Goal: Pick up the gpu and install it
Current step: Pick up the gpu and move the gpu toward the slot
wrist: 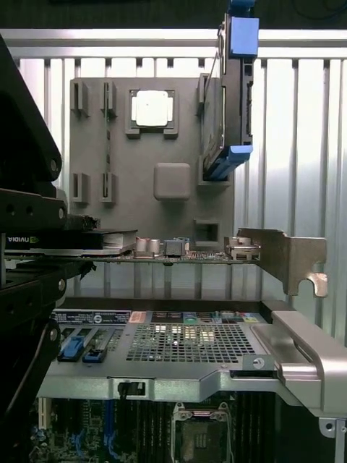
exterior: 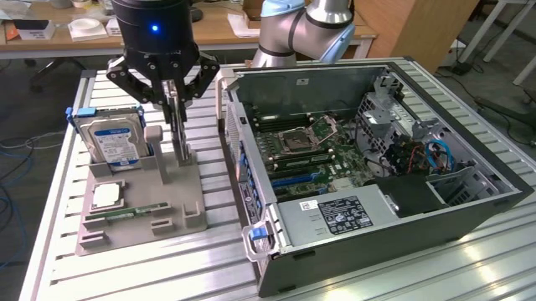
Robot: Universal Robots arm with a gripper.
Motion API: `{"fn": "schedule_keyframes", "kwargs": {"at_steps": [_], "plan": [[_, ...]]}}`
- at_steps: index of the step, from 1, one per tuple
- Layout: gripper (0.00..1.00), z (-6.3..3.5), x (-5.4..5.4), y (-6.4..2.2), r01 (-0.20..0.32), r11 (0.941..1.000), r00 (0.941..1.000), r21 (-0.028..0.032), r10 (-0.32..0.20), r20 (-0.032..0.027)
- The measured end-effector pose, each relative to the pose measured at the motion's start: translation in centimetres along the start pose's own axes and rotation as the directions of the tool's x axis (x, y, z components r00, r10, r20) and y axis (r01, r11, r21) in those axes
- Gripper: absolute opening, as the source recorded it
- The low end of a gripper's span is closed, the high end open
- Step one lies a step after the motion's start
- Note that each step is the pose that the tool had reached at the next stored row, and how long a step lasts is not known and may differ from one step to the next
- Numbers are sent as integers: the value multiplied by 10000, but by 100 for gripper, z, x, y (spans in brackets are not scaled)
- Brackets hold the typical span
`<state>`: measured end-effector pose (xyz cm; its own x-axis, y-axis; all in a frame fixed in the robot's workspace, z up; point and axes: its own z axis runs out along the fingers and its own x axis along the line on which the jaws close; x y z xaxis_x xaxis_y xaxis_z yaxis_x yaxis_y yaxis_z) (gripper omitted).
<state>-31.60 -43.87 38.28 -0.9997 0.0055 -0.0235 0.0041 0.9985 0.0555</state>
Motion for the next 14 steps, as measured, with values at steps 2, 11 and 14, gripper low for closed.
{"fn": "schedule_keyframes", "kwargs": {"at_steps": [2,11,14], "plan": [[26,-11,0,0,1,10000,10000,54,-1,-1],[26,-83,-2,5,1,9999,10000,169,-1,1],[26,-105,-2,6,2,9998,10000,196,-2,1]]}}
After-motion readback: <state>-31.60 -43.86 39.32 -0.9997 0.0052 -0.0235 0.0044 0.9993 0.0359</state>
